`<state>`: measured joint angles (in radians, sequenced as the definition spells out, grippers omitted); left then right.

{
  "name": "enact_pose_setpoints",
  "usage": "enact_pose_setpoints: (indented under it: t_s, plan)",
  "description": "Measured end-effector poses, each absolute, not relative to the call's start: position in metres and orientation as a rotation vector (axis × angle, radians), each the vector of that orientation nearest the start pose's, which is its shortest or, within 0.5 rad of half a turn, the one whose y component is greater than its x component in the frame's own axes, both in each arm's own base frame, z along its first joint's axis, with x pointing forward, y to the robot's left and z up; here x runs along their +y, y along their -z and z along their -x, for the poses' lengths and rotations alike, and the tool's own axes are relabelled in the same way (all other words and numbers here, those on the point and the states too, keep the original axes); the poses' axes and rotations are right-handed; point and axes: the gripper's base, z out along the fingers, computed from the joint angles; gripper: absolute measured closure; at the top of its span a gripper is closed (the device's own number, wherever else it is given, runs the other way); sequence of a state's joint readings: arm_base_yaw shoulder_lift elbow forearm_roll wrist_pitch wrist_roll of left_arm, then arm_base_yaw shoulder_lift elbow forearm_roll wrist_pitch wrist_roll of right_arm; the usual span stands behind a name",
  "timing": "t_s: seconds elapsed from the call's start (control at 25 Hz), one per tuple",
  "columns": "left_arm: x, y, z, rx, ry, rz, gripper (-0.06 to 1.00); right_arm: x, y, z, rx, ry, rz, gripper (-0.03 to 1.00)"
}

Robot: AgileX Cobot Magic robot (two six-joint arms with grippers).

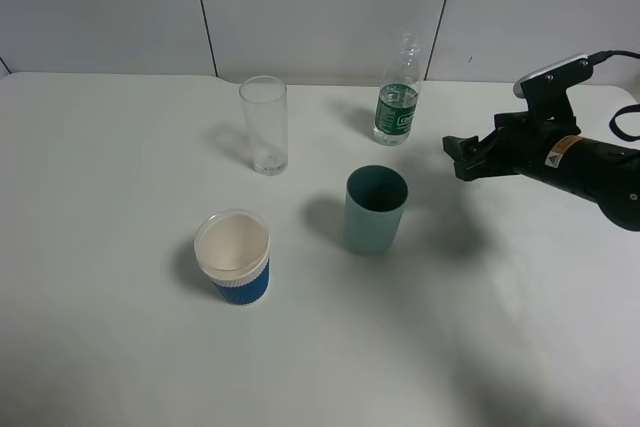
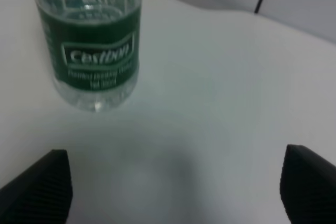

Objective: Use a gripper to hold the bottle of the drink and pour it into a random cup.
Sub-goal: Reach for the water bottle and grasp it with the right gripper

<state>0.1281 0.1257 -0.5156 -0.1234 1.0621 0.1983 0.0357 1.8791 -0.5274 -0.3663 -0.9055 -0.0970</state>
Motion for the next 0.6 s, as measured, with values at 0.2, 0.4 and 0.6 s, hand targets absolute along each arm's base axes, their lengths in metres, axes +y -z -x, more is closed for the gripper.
enact_pose_setpoints:
  t_s: [0.2,0.4,0.6]
  plan:
    - [-0.008,-0.282,-0.014,2.148,-0.039,-0.073,-0.05,0.038,-0.108,-0.311,1.83,-0.07,0.564,0.18]
    - [-0.008,-0.282,-0.014,2.148,-0.039,-0.073,-0.05,0.039,-0.106,-0.331,1.793,-0.064,0.562,0.18]
    - [-0.008,-0.282,-0.014,2.148,-0.039,-0.073,-0.05,0.049,-0.105,-0.346,1.744,-0.091,0.639,0.18]
